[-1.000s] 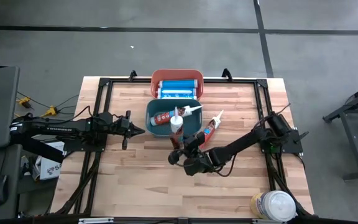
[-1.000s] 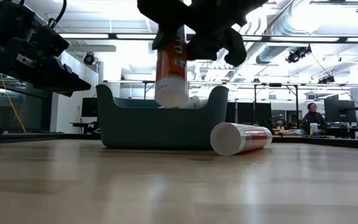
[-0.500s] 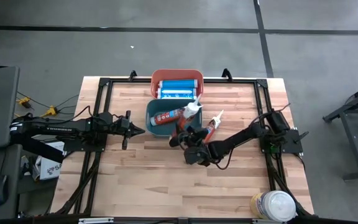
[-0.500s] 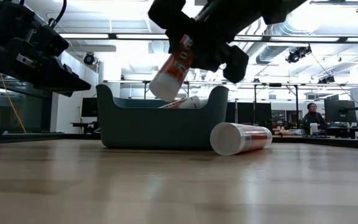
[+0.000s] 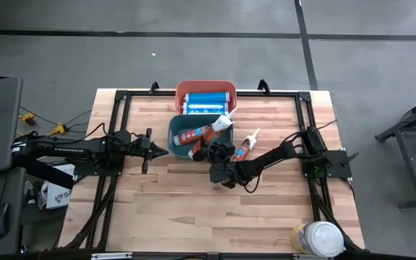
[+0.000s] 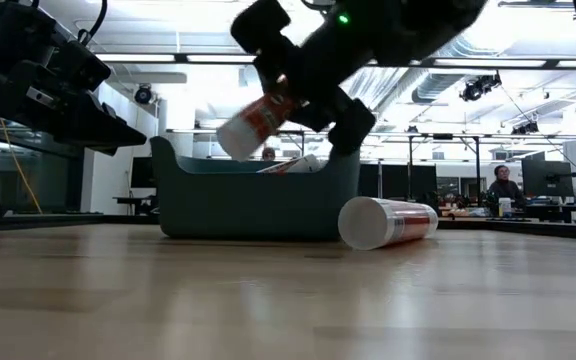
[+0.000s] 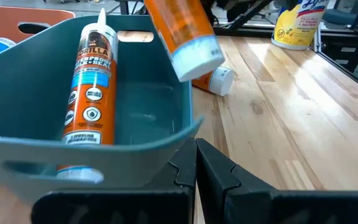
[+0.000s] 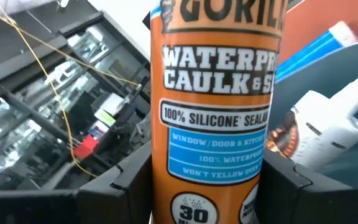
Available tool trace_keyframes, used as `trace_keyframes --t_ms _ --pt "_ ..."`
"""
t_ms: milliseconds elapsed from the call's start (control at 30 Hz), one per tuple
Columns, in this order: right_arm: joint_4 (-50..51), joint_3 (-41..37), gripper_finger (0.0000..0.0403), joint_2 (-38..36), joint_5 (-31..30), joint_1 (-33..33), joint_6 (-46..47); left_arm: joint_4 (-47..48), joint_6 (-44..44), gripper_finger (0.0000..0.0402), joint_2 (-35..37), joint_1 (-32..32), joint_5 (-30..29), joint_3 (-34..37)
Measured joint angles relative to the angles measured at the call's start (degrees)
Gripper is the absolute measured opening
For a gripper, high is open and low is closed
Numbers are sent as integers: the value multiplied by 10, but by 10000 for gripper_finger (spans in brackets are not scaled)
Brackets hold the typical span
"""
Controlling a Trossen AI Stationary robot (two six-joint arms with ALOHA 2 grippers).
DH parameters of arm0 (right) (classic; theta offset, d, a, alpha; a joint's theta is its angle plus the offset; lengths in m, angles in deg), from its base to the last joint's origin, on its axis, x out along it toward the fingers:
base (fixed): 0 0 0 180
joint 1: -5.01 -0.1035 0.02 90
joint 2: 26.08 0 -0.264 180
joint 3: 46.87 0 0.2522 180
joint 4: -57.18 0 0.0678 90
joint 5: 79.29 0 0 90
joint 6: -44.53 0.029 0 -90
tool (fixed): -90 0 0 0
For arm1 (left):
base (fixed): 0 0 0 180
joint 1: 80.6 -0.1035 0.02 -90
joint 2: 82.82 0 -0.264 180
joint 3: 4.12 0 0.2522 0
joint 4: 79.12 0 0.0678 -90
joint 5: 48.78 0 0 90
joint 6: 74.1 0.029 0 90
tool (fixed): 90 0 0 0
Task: Pick & place silicon tubes, Sealant and Lysol wipes
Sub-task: Put the bottom orange sealant into the blue bin
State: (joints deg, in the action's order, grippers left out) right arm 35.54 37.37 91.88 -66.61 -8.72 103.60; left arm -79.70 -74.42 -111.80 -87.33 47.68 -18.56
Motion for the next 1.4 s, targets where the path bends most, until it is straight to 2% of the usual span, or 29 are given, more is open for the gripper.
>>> trace_keyframes --t_ms 133,267,567,667,867,1033,1200,1400 --pt "16 40 199 14 -2 6 -7 0 0 0 0 0 0 0" --pt "83 65 199 15 -10 6 -26 0 0 0 0 0 0 0" --pt "199 130 199 15 -33 2 -119 0 0 0 0 0 -2 0" --pt "276 157 199 15 -37 3 -167 0 0 0 0 0 -2 0" --pt "497 239 199 15 -26 18 -309 0 0 0 0 0 -2 0" --pt "566 258 199 15 31 32 -425 0 0 0 0 0 -1 0" --pt "568 225 199 15 120 48 -534 0 0 0 0 0 -1 0" --pt "561 197 199 16 163 62 -626 0 0 0 0 0 1 0"
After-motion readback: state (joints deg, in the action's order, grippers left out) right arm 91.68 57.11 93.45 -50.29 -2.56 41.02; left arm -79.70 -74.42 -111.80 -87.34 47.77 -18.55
